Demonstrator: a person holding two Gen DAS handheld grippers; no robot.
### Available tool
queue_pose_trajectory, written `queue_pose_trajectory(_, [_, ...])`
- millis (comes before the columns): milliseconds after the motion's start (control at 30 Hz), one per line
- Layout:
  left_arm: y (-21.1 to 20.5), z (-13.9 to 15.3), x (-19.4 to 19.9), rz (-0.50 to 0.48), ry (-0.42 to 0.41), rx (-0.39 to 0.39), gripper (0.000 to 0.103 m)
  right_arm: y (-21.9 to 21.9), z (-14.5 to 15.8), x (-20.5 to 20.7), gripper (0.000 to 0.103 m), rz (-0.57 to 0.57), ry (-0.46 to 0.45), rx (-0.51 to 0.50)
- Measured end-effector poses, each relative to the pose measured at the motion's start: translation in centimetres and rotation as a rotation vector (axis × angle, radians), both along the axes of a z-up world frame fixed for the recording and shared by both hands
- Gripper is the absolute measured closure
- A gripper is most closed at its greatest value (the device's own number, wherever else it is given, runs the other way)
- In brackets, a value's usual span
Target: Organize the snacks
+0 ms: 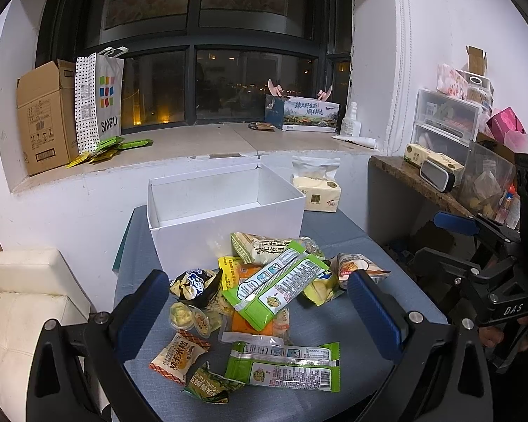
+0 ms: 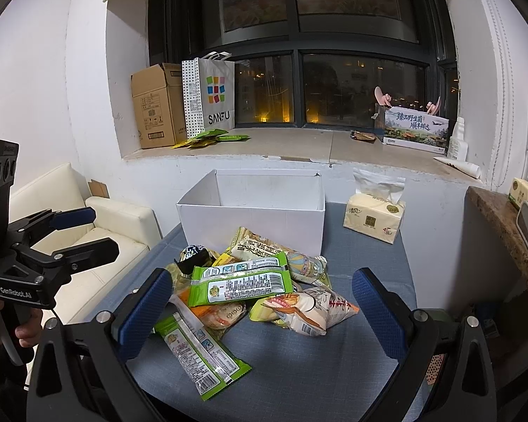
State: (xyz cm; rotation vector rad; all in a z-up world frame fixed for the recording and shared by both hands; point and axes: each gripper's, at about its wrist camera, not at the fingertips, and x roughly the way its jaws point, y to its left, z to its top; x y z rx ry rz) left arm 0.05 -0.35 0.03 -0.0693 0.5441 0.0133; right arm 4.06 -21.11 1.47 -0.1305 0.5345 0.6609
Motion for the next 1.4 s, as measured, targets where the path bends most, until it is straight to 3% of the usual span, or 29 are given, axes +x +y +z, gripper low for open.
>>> queue_pose_trajectory(1400, [-0.13,0.45,-0.19,-0.007,-0.007,0.005,0.0,-0.15,-0.05,-0.25,0.0,0.0,0.007,-0.003])
